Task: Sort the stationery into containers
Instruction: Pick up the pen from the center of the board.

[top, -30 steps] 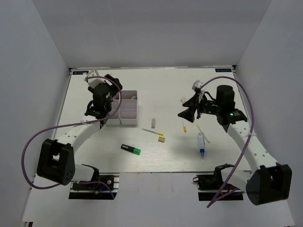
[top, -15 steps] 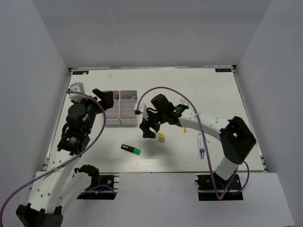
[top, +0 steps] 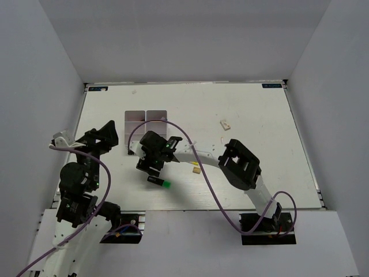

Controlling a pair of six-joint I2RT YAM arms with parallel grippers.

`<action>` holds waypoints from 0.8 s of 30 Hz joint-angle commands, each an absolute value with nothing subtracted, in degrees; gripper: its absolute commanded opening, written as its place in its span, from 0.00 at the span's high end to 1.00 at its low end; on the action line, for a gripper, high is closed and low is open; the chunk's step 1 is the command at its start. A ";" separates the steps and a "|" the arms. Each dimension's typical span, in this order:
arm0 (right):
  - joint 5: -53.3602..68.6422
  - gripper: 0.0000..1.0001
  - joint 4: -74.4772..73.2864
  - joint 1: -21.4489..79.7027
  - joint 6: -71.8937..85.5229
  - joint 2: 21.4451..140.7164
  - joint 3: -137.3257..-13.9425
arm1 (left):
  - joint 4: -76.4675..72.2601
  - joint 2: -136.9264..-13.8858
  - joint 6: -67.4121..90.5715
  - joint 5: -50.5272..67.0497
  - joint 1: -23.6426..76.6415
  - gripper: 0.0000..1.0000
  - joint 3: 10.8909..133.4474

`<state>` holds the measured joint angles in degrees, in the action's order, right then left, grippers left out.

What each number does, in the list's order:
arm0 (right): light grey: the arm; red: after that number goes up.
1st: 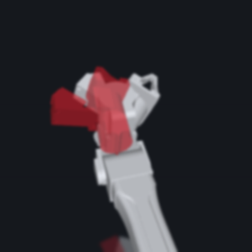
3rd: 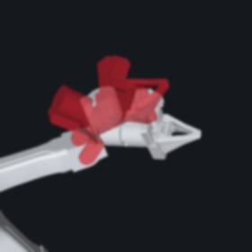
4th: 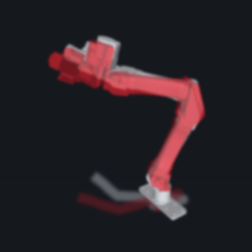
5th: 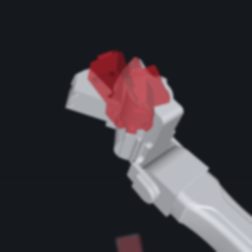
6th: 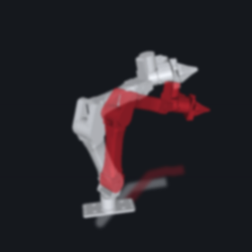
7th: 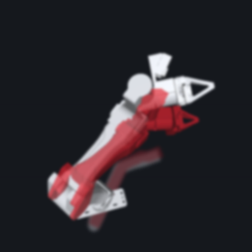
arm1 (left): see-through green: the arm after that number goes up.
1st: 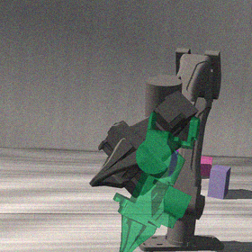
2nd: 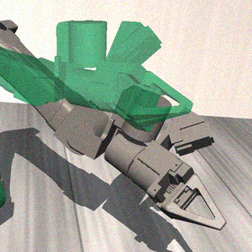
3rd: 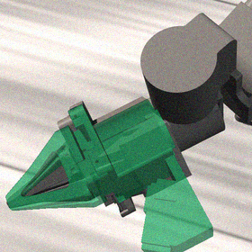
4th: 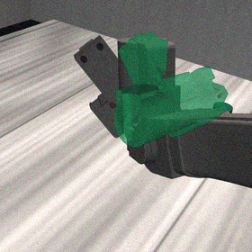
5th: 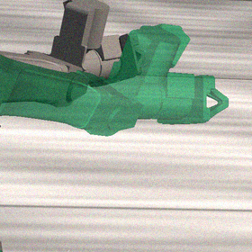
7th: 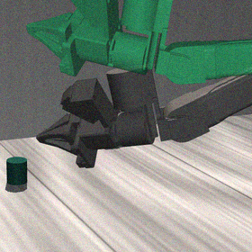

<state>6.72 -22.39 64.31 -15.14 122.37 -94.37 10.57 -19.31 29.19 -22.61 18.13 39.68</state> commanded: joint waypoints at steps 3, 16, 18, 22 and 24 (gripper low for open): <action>3.08 0.29 -27.95 66.09 -14.33 123.48 -97.82 | 11.95 -18.28 28.56 -22.94 17.84 0.01 38.58; 8.17 0.35 -30.49 68.38 -14.06 122.87 -96.76 | 11.95 -17.75 28.56 -22.41 17.84 0.01 38.58; 8.35 0.36 -31.72 68.64 -14.15 123.13 -97.12 | 11.95 -17.75 28.56 -22.41 17.84 0.01 38.58; 7.12 0.36 -31.82 69.26 -14.15 124.01 -96.94 | 11.95 -17.23 28.56 -22.41 17.84 0.01 38.58; 6.77 0.36 -32.43 69.35 -14.06 125.06 -97.38 | 11.95 -17.23 28.56 -22.41 17.84 0.01 38.58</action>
<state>6.98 -30.61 68.88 -14.31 123.72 -95.59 11.64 -17.74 29.15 -22.90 18.13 38.85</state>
